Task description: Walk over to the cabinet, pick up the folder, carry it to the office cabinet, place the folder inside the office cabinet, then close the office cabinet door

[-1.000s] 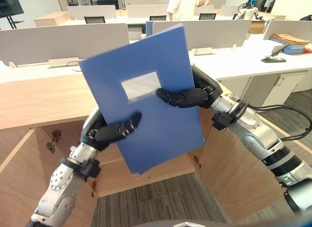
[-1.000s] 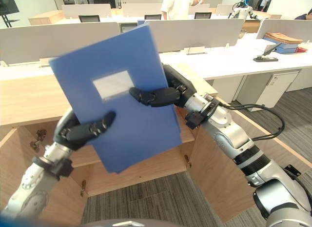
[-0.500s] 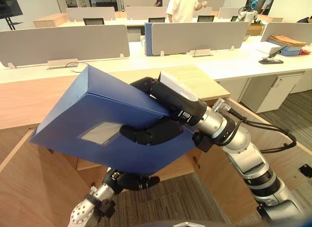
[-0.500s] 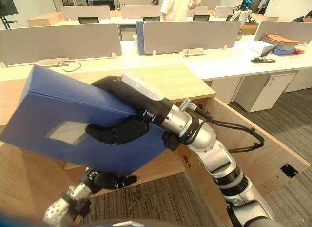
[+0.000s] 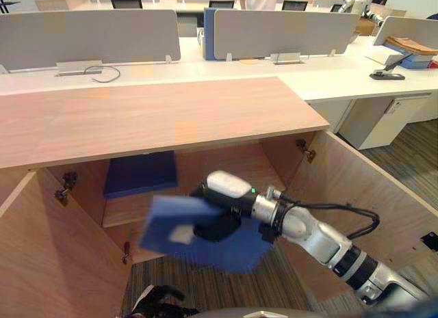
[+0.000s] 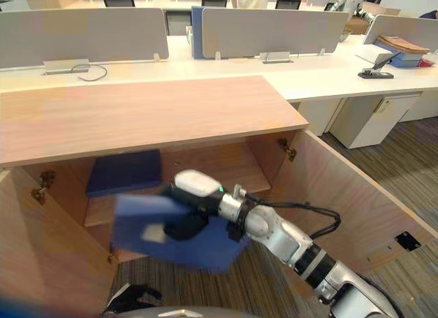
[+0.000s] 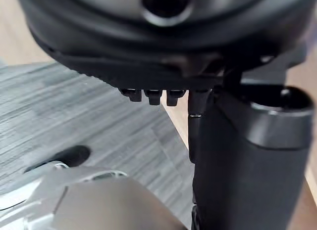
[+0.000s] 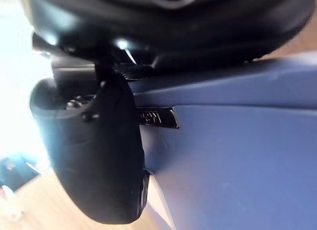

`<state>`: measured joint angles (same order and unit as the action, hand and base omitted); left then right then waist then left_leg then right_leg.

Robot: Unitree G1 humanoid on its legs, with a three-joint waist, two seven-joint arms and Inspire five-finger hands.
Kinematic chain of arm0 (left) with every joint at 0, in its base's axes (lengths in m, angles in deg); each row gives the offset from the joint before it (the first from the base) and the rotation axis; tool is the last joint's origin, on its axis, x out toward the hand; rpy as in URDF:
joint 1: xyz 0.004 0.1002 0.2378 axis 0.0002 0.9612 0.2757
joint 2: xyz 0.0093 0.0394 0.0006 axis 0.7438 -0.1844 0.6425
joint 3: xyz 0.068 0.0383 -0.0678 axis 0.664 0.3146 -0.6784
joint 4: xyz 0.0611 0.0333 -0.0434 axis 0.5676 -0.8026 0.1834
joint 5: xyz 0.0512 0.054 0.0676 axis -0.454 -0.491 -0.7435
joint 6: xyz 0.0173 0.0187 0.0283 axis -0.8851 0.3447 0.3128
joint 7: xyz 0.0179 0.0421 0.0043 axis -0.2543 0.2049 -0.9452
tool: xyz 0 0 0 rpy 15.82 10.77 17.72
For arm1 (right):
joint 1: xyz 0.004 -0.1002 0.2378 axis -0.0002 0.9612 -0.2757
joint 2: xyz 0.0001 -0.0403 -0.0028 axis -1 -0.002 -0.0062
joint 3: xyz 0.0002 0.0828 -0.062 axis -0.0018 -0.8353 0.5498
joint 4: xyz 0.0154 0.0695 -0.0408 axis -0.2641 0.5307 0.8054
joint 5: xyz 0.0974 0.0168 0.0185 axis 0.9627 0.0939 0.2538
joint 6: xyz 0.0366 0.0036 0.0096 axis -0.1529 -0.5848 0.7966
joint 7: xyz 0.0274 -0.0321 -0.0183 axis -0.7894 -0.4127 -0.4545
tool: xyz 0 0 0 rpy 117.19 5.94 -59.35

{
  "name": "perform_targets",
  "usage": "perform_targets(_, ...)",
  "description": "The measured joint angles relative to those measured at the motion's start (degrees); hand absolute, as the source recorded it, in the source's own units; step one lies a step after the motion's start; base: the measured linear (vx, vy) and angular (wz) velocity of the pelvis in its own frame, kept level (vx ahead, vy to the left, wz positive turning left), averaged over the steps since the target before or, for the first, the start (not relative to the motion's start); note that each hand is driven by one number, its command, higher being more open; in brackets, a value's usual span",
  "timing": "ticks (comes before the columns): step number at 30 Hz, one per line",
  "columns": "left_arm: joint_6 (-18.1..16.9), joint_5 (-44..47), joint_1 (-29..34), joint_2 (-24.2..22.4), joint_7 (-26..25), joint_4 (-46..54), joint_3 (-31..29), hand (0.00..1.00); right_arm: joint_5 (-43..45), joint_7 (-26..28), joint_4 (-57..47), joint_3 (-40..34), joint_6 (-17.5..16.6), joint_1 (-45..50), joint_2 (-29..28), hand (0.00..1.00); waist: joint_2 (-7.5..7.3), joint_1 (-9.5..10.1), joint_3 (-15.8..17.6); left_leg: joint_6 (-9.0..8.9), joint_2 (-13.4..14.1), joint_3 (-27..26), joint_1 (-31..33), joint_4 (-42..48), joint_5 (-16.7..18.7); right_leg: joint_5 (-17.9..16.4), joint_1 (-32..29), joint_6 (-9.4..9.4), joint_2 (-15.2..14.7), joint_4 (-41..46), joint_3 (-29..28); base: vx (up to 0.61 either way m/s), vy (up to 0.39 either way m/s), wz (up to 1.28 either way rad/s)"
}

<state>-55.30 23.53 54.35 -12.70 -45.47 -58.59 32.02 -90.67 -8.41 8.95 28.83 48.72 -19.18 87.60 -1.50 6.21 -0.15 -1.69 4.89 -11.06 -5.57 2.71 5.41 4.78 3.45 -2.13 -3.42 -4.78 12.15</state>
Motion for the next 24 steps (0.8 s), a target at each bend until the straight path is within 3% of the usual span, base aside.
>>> perform_targets(3,0.2,-2.3,-0.4,-1.4,-4.4,-2.0,-3.4,1.0,-2.8,0.2,4.6,3.4,0.6,0.1,2.6,0.0,0.68,0.01,0.8,0.04,-0.2,0.8,-0.3,0.0,0.0,-0.2,0.8,-0.29,-0.2,0.0,0.7,-0.01,0.014,0.14)
perform_targets(8,1.0,-2.3,-0.4,-2.8,-6.1,-3.7,-8.1,1.0,-3.8,0.1,7.3,5.5,0.2,0.1,3.2,0.0,1.58,-0.26,1.8,0.03,0.1,0.8,-0.4,0.0,0.0,-0.3,0.8,-0.28,0.0,0.0,0.6,-0.03,0.0,0.0)
perform_targets(11,1.4,-0.7,-0.7,-3.4,-7.0,-4.0,-9.4,1.0,-4.7,0.2,15.2,4.1,0.1,0.1,-0.9,0.0,2.09,0.07,3.9,0.35,0.2,1.0,0.0,2.3,0.7,-0.6,1.1,-0.2,-0.1,0.9,0.7,-0.04,0.005,0.02)
perform_targets(13,1.5,3.1,-3.0,-4.4,-7.6,-4.0,-9.7,1.0,-3.5,0.1,21.3,-3.7,2.0,0.3,-5.7,0.0,3.53,0.08,7.6,0.79,1.3,2.7,5.4,11.3,4.3,-3.6,-2.8,-0.14,-0.8,8.3,1.3,-0.17,0.043,0.19)
perform_targets(15,1.6,6.9,-6.6,-4.9,-8.3,-4.0,-9.8,1.0,2.5,-1.5,26.3,-16.7,6.2,-0.1,-11.9,0.0,5.0,0.14,12.2,1.29,1.7,5.0,11.9,20.8,7.3,-8.6,-10.1,0.03,-2.5,20.8,2.0,-0.25,0.071,0.34)
perform_targets(17,2.6,12.3,-9.7,-6.0,-9.3,-3.6,-10.0,1.0,17.6,-8.3,26.7,-29.2,11.0,-1.4,-18.6,0.0,5.39,-0.01,17.2,1.81,1.0,6.4,19.2,32.0,11.1,-14.8,-18.4,-0.31,-6.2,35.9,2.1,-0.25,0.027,0.33)
perform_targets(18,2.8,13.9,-9.7,-6.3,-9.6,-3.2,-10.4,1.0,21.9,-10.2,26.1,-30.6,11.5,-1.7,-19.9,0.0,5.33,-0.19,17.8,2.0,0.8,6.7,21.0,34.8,12.3,-16.4,-20.3,-0.38,-7.1,39.4,2.0,-0.24,0.014,0.23)
perform_targets(20,4.0,17.2,-9.5,-8.6,-10.9,-1.3,-12.3,1.0,36.8,-15.4,19.5,-33.4,11.9,-1.7,-23.4,0.0,4.98,-0.1,19.8,2.29,0.7,7.0,28.8,48.0,18.2,-22.7,-28.7,-0.59,-10.1,53.9,0.3,-0.25,0.04,0.1)
perform_targets(24,5.9,20.0,-9.5,-9.8,-11.0,0.1,-13.0,1.0,52.9,-16.5,12.3,-33.7,11.0,-1.9,-26.4,0.0,4.2,-0.02,20.9,2.58,0.8,7.0,37.1,58.5,22.0,-26.6,-37.5,-0.55,-12.0,64.7,-1.4,-0.18,0.017,0.01)
